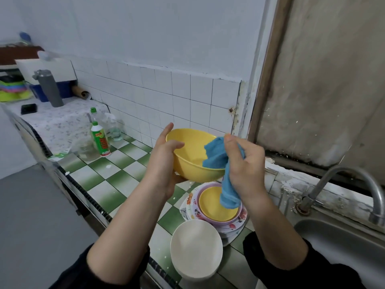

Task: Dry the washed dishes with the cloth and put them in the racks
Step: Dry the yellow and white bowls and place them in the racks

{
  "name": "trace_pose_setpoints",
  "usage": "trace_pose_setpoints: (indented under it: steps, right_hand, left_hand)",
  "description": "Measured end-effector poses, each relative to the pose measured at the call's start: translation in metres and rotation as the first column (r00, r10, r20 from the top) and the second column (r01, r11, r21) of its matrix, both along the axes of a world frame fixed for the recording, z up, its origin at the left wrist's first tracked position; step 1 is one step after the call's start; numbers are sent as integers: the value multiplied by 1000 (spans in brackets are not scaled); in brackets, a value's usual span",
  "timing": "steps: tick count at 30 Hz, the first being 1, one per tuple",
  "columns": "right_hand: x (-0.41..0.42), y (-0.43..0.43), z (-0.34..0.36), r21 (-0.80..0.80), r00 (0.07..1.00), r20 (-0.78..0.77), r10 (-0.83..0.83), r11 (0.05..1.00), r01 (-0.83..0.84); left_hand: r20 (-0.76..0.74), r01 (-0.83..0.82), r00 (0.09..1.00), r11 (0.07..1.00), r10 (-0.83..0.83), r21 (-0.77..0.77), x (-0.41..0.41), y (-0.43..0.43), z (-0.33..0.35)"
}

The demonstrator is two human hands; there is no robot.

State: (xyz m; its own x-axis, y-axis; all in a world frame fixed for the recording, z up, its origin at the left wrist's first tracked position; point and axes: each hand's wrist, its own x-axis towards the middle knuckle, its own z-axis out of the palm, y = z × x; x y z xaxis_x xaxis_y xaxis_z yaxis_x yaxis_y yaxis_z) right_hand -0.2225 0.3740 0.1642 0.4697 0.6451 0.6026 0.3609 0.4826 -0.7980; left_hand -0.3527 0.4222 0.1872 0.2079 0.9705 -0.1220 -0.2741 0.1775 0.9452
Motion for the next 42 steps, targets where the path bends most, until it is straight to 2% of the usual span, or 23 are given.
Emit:
trace_pose_setpoints:
  steps: [2,3,6,8,10,12,15,17,19,22,23,24,26,28,30,31,33,34,36,38,40,41,42]
  right_hand:
    - [7,2,15,-155,927,-375,-9,987,-53]
    - [13,5,20,-222,867,-497,-32,971,-92]
    - [22,20,25,-280,760,-649,24,922,-268]
    - [14,26,20,-292,753,-650,100,882,-369]
    - [-4,25,7,-327,824,-523,216,843,-428]
    - [-22,18,-10,-379,882,-309,356,804,-458]
    - [-30,11,-24,-478,857,0,516,752,-453]
    - [-24,13,-22,-520,831,131,541,751,-407]
    - [-24,16,-16,-449,901,41,432,813,-369]
    - [-30,25,-11,-275,987,-140,82,954,-119]
    - [-30,26,-10,-252,982,-171,79,960,-121]
    - [-32,25,-10,-234,970,-177,167,950,-206]
    - [-31,16,-11,-326,896,10,445,848,-418]
    - [-23,4,-7,-559,687,333,646,722,-408]
    - [-6,3,-3,-683,464,582,668,711,-165]
    - [2,5,-1,-670,359,691,627,742,-7]
    - [11,12,1,-480,195,875,443,848,225]
    - [12,15,0,-334,172,938,300,915,225]
    - [13,21,-3,-46,249,968,20,994,99]
    - [15,27,-13,192,304,935,-184,981,3]
    - [10,25,-14,169,281,944,-173,985,38]
    - [8,23,-13,59,257,964,-74,996,65]
    - [6,17,-8,-142,230,967,114,984,108]
  left_hand:
    - [-45,-60,997,995,63,75,-3,4,-4]
    - [-71,-74,994,988,84,135,-3,5,-8]
    - [-100,-49,991,941,87,334,-1,-1,-15]
    - [-122,-13,990,901,73,434,4,-5,-19]
    - [-127,10,990,882,56,471,11,-6,-26]
    - [-114,-11,990,872,77,490,13,-4,-32]
    - [-69,-91,987,859,145,504,2,1,-33]
    - [-25,-107,990,861,137,497,-6,6,-32]
    - [33,-79,997,874,72,479,-9,6,-32]
    - [27,46,997,876,-68,480,-3,-5,-31]
    - [19,67,996,876,-87,478,-2,-6,-32]
    - [18,71,996,873,-92,483,-3,-6,-31]
    - [5,42,999,868,-51,495,-10,0,-28]
    - [-45,1,999,869,25,494,-20,7,-25]
    - [-70,-9,996,869,50,494,-26,8,-25]
    - [-67,-3,997,874,41,486,-26,7,-26]
    - [-71,17,997,885,19,465,-23,3,-26]
    - [-83,36,997,888,2,458,-20,1,-25]
    - [-106,100,993,881,-57,463,-15,-3,-21]
    - [-148,151,985,866,-90,477,-15,-5,-15]
    - [-193,164,978,856,-77,490,-18,-4,-8]
    - [-207,151,977,851,-51,504,-20,-3,-5]
    - [-212,129,977,845,-19,519,-21,-3,-3]
